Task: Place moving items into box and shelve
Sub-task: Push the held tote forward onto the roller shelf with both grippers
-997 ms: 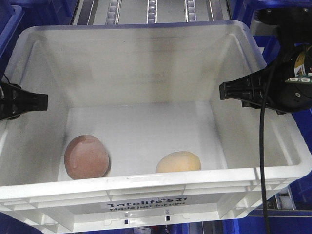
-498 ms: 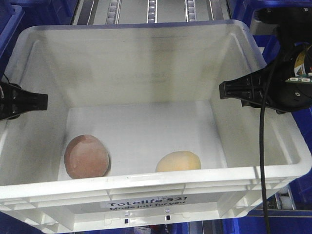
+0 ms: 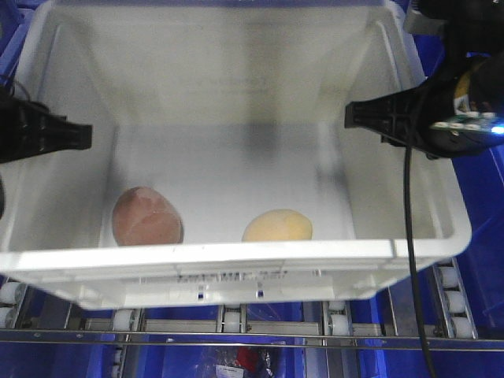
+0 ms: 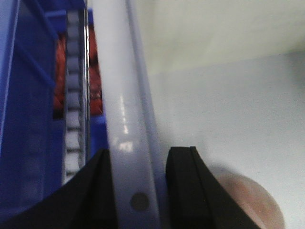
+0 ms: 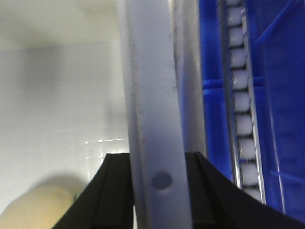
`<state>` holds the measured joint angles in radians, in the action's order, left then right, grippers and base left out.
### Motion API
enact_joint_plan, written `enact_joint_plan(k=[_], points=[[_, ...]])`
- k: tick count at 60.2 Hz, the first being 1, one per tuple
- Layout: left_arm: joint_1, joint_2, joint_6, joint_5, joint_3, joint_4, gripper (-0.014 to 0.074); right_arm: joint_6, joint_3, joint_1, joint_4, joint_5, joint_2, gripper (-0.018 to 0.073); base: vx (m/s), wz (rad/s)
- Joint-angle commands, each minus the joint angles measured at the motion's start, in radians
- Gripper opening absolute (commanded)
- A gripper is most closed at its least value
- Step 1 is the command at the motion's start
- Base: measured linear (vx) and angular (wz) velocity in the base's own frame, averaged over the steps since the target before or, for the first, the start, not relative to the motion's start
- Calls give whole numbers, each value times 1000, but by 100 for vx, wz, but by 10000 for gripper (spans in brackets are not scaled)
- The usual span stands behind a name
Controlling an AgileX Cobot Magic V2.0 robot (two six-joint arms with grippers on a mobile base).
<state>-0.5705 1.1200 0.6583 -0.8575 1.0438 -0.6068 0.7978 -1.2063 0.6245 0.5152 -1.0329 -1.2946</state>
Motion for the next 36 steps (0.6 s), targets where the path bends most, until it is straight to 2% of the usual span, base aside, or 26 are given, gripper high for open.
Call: enact_joint_plan(k=[1,9,16,21,25,36], points=[[-3,17,31,122,35,-192,94,63,-45,-6,137,116,-16,101,0,0],[0,82,138,114,35,-305,94,63,-45,-6,143,154,-77,107,0,0],[0,138,158,117,35,-313,103,76,-45,-6,144,162,-117,137,0,0],[0,162,158,116,35,-306,135,77,-45,-6,142,162,-135,191,0,0],[0,169,158,117,35,-305,192,76,-45,-6,142,163,-138,271,0,0],[-3,168,158,110,35,-297,440,71,-45,-5,142,170,-138,489,0,0]])
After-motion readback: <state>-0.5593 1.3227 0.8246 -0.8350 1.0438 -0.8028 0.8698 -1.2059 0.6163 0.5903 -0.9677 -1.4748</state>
